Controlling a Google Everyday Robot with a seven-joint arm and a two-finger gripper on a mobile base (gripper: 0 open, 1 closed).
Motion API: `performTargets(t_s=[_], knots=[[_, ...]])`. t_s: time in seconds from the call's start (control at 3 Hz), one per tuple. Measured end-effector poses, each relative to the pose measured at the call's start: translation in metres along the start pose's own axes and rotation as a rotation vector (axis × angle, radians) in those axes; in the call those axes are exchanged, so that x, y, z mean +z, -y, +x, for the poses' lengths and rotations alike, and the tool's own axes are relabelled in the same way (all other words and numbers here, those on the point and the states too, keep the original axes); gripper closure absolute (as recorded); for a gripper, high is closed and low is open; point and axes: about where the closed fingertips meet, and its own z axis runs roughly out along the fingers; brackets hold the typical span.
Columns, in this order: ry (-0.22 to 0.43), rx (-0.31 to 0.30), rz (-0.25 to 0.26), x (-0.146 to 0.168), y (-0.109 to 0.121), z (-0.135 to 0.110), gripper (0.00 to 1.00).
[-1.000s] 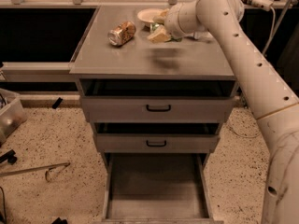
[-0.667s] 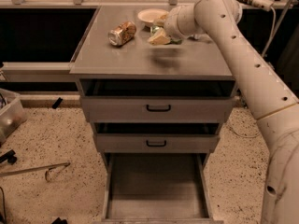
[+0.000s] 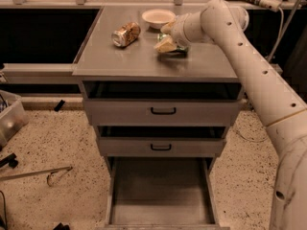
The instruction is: Pick green can from bottom drawer and place on counter
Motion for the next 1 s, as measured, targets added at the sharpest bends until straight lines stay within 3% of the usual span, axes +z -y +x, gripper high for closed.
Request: performTargets(t_s=[0.33,1.0], knots=[[0.0,0.0,0.0,0.0,0.0,0.0,0.81],[0.0,0.0,0.0,0.0001,-0.0001,0.0,0.35]])
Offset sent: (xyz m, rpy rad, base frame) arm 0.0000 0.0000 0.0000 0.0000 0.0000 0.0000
